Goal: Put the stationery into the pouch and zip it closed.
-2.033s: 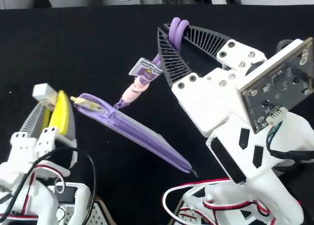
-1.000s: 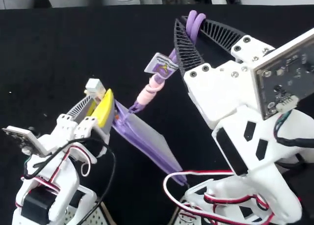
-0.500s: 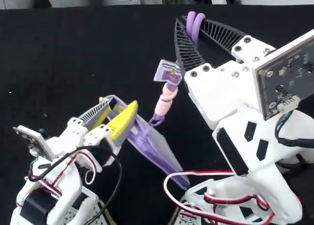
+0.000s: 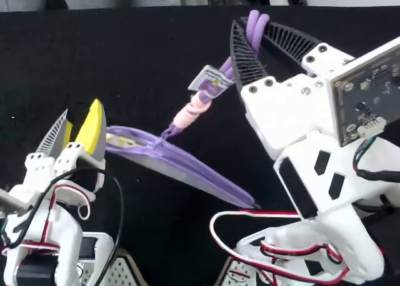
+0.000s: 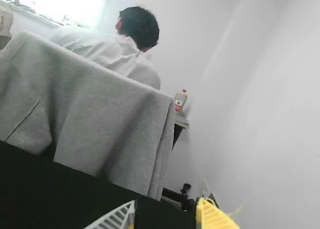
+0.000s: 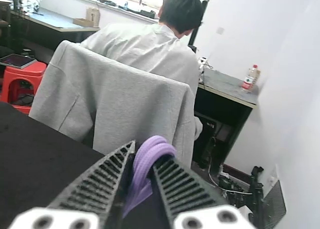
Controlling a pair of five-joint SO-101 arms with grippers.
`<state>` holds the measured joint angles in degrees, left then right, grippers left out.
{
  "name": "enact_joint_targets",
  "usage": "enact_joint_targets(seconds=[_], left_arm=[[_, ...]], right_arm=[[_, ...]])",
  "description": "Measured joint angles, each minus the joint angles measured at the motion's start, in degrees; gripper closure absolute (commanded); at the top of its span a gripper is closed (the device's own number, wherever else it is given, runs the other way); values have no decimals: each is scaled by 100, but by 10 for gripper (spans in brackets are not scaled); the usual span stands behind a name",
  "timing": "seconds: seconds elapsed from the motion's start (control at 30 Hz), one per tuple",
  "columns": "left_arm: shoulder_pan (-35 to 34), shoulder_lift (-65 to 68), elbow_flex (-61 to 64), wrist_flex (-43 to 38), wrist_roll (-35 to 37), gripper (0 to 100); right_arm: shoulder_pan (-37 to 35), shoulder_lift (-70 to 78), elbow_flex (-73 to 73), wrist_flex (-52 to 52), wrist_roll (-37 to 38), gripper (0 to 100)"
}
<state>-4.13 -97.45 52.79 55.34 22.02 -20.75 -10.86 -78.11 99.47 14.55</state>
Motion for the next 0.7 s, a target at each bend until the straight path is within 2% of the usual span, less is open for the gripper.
enact_joint_targets(seconds=[0.3,0.47,0.7], left_arm=[[571,0,-510,1582,0,798],[378,-9,-158,1565,0,798],[-158,0,897,607,0,802]], right_arm=[[202,0,0,0,0,988],[202,0,0,0,0,988],[202,0,0,0,0,988]])
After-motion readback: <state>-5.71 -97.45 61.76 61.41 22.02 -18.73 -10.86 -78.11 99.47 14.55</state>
